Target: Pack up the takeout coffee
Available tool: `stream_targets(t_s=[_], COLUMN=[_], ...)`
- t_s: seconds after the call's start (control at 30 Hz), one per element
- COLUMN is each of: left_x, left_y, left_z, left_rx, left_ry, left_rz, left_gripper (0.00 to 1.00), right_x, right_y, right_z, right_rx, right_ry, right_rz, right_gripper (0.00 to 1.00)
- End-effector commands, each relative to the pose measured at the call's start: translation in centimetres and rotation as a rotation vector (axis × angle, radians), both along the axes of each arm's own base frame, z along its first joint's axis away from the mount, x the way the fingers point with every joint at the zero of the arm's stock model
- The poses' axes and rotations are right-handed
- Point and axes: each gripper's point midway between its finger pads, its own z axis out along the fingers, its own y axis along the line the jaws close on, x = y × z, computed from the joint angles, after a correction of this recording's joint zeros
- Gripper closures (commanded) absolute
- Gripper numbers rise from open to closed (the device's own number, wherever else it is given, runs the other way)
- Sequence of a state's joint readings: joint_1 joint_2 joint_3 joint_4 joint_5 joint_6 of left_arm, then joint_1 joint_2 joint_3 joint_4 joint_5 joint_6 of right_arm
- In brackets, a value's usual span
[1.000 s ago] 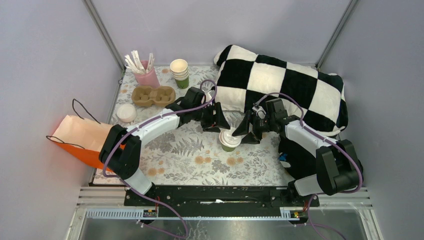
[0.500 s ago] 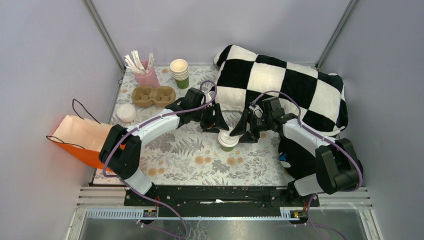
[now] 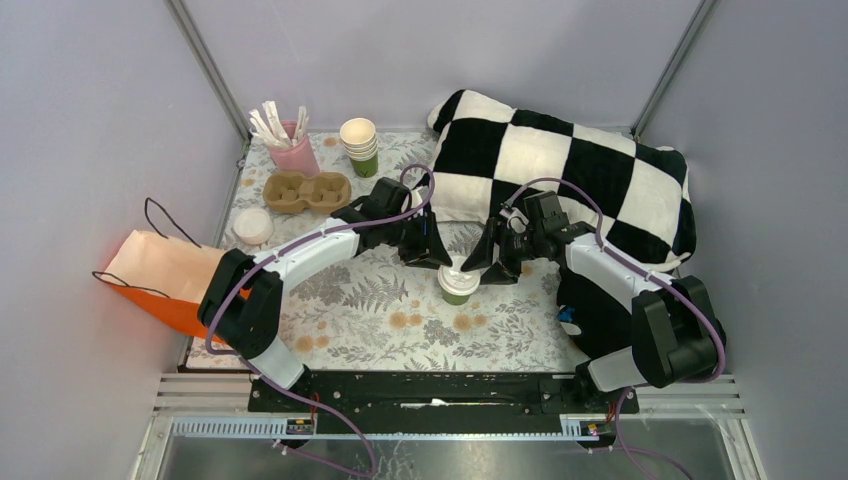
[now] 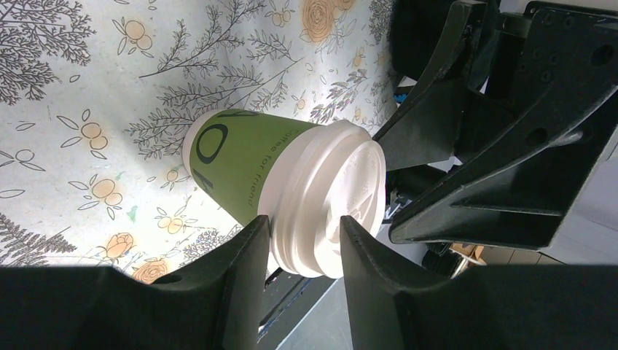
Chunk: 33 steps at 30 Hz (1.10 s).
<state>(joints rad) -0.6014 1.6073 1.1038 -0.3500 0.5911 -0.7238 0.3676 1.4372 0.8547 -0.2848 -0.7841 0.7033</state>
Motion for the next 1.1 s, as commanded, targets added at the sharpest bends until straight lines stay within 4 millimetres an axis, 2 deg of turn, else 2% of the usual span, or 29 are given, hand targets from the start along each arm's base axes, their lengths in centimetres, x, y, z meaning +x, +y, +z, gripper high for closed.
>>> stream_targets(t_s=[0.0,0.23,0.5,0.53,0.7,0.77,0.83,0.97,1.0,1.07], left_x=[0.3,0.1,-0.4,-0.3,0.0,-0.1,-0.4,-1.3,-1.5,-2.0], left_y=[-0.1,0.1,0.7,0.6,0.6,0.9,1.4,2.7,3.0,3.0], left_z=[0.9,0.5,-0.1,0.0,1.8,2.4,2.9,3.4,3.3,3.0], left_rx=[-0.012,-0.008,-0.002,-0.006,-0.028,-0.025,-0.020,-0.046,-0.060,-0.093], left_ry=[-0.057,-0.054,-0.063,-0.068,-0.110,-0.123,-0.132,-0.119,-0.104,-0.061], left_rz=[-0.012,-0.008,-0.003,-0.005,0.007,0.019,0.035,0.085,0.098,0.108], left_gripper=[0.58,0.68,0.69,0.68,0.50,0.39,0.35,0.33,0.35,0.46], right_x=[0.5,0.4,0.4,0.4,0.3,0.2,0.2,0.3,0.3,0.3], right_y=[0.2,0.0,0.3,0.4,0.7,0.6,0.6,0.6,0.6,0.6], right_z=[0.8,0.5,0.4,0.3,0.1,0.1,0.1,0.2,0.2,0.1], right_rx=[-0.014,-0.053,-0.065,-0.067,-0.074,-0.076,-0.076,-0.080,-0.081,-0.080], right_ry=[-0.035,-0.033,-0.038,-0.039,-0.038,-0.041,-0.041,-0.044,-0.044,-0.041], right_rz=[0.017,0.024,0.041,0.047,0.060,0.059,0.059,0.061,0.061,0.062], right_gripper=[0.30,0.30,0.30,0.31,0.32,0.31,0.31,0.32,0.32,0.32])
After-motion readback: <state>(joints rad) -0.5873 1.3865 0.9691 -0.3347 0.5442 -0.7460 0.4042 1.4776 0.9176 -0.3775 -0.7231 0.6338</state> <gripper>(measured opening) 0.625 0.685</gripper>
